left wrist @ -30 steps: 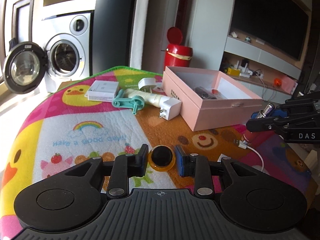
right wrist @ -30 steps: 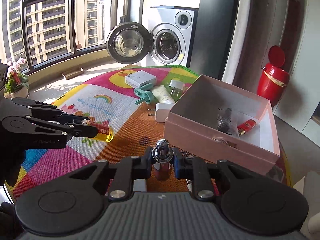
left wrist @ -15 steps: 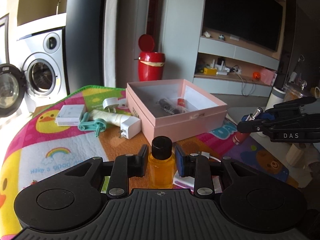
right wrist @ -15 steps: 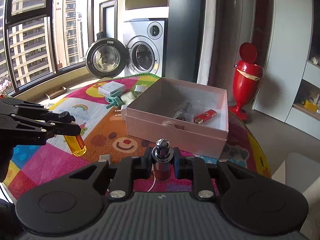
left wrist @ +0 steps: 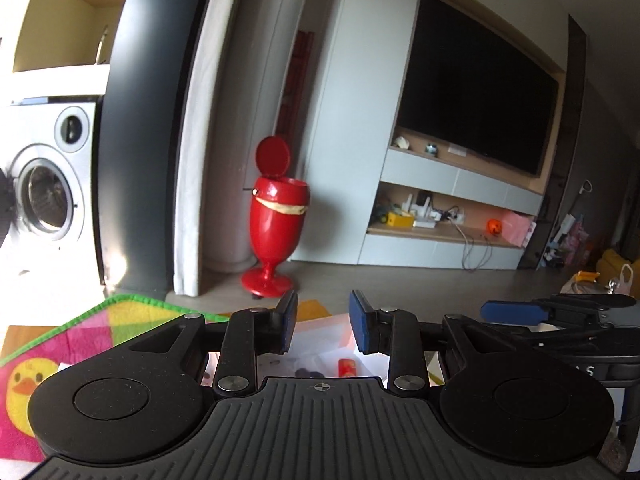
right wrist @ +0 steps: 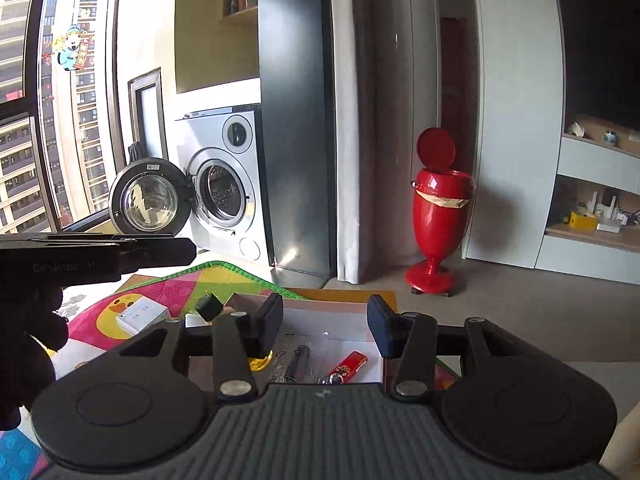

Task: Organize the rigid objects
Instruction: 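Place the amber bottle in the pink box with left while right places the silver fitting in, then grasp the white cable plug with right while left grasps the white wall adapter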

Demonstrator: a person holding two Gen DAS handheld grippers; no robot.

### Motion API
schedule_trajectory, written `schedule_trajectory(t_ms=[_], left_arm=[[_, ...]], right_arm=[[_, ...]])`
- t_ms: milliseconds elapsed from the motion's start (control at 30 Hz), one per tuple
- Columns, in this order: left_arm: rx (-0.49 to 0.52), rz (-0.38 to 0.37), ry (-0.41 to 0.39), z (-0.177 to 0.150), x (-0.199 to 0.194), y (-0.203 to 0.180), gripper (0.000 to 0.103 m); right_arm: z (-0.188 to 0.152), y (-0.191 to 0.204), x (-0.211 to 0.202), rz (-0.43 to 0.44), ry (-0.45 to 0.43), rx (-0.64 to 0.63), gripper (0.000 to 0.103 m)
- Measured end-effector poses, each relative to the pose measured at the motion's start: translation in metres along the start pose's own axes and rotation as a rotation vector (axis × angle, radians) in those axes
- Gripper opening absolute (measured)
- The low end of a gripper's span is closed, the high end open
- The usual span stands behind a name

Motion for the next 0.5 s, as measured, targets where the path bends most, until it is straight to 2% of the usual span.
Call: schedule_trajectory(t_ms=[100, 200, 267, 367, 500], left_arm=[[-0.051, 0.058, 0.025, -0.024, -0.010, 0.031, 0.033], [-0.068, 0.121, 0.083, -0.054, -0.016, 0.064, 0.032], [-0.060, 0.149, 0.148, -0.074, -0.016, 0.085, 0.032], [-0.032, 0.102, 0.248, -0.097, -0.012, 0.097, 0.032], [0.040, 0.073, 0.277, -0.108, -0.005, 0.094, 0.032]], right_arm=[[-0.043, 0.007, -0.006, -0.016, 0.047, -0.059, 0.074], [-0.090, 0.025, -0.005, 0.009, 0.134, -0.124, 0.078], [-0.115, 0.039, -0.003, 0.049, 0.195, -0.142, 0.078], [-0.139, 0.061, -0.002, 0.119, 0.250, -0.133, 0.078], [-0.144, 0.083, -0.005, 0.196, 0.243, -0.098, 0.078]])
Point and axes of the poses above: each gripper's, at about its wrist camera, not at the fingertips, and x roughly the way its jaws point, y to its left, z to its top, the point moved 8 cm from there along x, roughly the way its jaws point, and after that the axes turned 8 degrees about -x, right-handed, at the moved point
